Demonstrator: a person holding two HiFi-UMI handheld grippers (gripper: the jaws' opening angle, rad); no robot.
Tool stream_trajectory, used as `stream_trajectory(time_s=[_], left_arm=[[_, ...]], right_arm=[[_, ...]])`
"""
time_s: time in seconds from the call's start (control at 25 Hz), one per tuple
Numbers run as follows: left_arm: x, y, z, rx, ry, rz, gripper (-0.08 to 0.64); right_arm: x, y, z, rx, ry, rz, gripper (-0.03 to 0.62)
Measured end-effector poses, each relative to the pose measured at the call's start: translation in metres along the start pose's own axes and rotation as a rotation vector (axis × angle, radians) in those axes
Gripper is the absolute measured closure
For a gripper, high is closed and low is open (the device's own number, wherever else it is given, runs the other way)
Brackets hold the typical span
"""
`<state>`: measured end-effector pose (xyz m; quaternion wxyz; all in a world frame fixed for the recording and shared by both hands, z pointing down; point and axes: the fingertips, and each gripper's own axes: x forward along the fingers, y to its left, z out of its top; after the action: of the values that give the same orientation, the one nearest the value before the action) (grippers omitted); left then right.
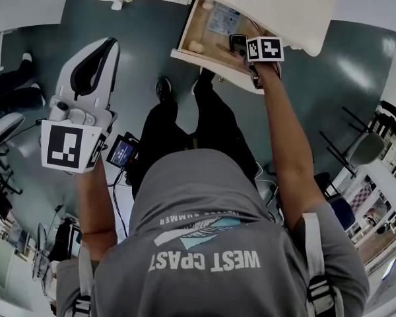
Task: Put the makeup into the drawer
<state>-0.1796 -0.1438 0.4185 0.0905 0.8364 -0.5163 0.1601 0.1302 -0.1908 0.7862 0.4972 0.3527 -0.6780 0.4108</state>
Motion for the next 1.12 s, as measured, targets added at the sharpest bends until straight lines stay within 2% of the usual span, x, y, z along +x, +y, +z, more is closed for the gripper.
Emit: stream_trajectory(time_s=[0.08,0.2,0.36,0.56,0.76,0.92,1.12], left_arm=[[-0.003,0.0,0.011,0.016,-0.022,-0.003,0.558],[-0.008,0.001,0.031,0.046,-0.057,-0.01,0.558],[-0.025,-0.006,0.061,0.071,-0.095,-0.022,0.558],[-0.047,-0.018,0.094,0.119,-0.152,-0.047,0.558],[-0.071,-0.022,0.122,0.15,-0.22,-0.064,0.558],[-0.087,-0.026,0.132,0.168,-0.243,-0.083,0.558],[-0.099,-0.026,0.145,0.198,-0.284,-0.114,0.558]], right_arm=[[-0.02,0.005,0.01,0.005,-0.056,0.007,0.304],[-0.065,0.025,0.033,-0.001,-0.186,0.05,0.376],[-0.15,0.073,0.056,-0.083,-0.361,0.149,0.585],[-0.276,0.127,0.086,-0.257,-0.621,0.17,0.592],[-0.399,0.174,0.103,-0.382,-0.882,0.091,0.592],[-0.461,0.202,0.093,-0.413,-0.999,0.048,0.592],[-0.51,0.226,0.078,-0.411,-1.091,-0.014,0.592]])
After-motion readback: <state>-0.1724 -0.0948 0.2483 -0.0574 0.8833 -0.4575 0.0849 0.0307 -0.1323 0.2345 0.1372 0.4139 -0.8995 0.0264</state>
